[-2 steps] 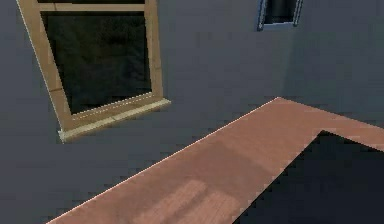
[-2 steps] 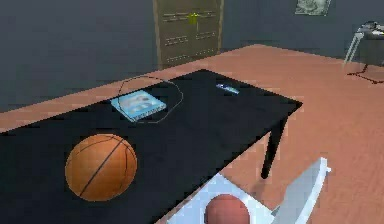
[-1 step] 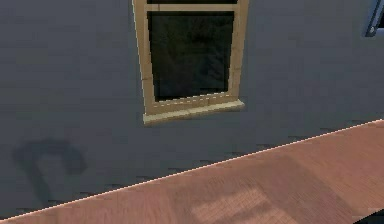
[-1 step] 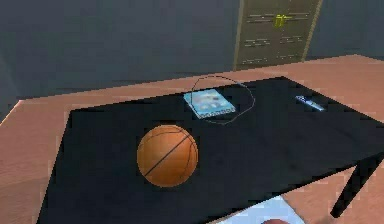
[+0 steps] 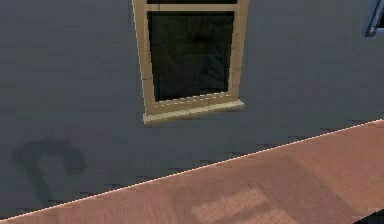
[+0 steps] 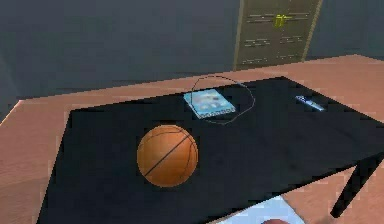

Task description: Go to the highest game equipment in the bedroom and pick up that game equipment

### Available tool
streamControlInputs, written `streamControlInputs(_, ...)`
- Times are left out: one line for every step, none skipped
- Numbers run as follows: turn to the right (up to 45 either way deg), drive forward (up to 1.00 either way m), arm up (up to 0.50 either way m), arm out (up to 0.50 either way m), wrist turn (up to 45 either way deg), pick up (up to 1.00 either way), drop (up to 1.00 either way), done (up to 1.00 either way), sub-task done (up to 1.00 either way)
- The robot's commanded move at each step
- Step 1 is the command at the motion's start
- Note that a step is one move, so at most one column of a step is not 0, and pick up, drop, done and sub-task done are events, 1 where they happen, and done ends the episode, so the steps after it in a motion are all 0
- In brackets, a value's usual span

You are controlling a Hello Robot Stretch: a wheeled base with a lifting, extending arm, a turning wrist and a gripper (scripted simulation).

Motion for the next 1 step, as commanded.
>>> streamControlInputs(0.0, 0.00, 0.38, 0.00, 0.0, 0.00, 0.00, 0.00, 0.00)
